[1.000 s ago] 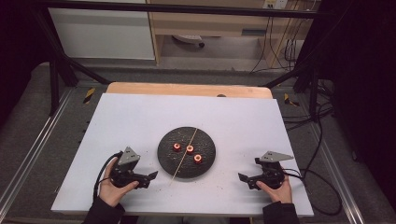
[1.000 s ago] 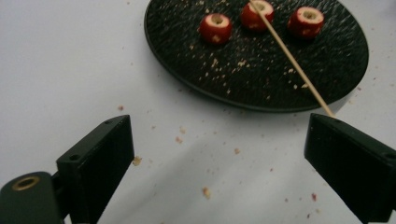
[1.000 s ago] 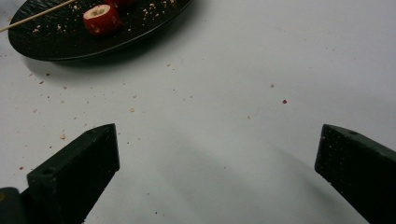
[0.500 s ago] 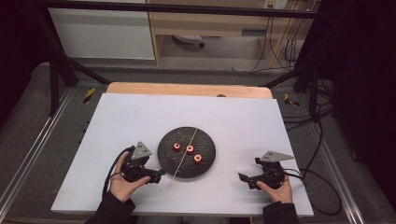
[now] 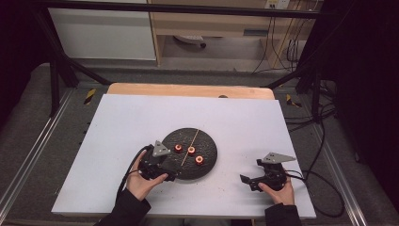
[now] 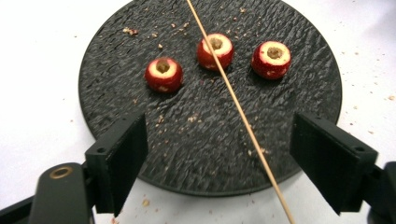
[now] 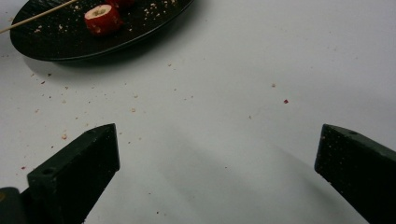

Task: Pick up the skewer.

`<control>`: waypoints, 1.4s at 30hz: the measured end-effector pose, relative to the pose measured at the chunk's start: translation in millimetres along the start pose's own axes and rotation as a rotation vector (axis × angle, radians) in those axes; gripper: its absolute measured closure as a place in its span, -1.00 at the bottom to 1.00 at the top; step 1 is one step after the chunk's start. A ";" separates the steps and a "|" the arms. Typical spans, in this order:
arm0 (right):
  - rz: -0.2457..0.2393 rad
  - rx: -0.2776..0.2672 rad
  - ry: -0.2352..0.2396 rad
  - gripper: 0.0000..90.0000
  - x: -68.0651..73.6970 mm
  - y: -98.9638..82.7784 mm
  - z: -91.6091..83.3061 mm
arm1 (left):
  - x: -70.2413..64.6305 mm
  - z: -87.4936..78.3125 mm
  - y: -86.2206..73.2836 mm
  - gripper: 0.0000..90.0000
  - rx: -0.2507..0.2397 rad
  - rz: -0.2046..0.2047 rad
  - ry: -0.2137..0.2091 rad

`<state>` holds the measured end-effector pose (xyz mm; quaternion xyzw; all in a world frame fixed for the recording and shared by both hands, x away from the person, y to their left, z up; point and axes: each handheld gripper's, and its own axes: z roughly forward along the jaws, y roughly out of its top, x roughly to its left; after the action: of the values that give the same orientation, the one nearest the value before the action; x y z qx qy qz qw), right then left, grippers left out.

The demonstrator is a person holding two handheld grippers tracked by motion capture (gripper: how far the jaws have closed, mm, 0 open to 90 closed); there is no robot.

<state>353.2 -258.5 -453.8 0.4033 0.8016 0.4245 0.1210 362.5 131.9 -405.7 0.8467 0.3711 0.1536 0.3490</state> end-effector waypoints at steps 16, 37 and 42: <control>0.007 0.007 0.005 -0.98 0.6 0.0 0.5 | -11.9 22.2 12.3 0.07 0.055 -0.048 0.003; 0.007 0.005 0.006 -0.98 0.4 0.0 0.0 | -25.1 41.5 15.8 0.69 0.127 -0.093 0.058; 0.011 0.004 0.008 -0.98 0.6 0.0 0.1 | -26.9 42.2 14.8 0.76 0.141 -0.111 0.067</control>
<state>352.9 -258.0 -453.7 0.4062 0.8008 0.4248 0.1148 373.9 84.9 -425.3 0.8417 0.4388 0.1358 0.2839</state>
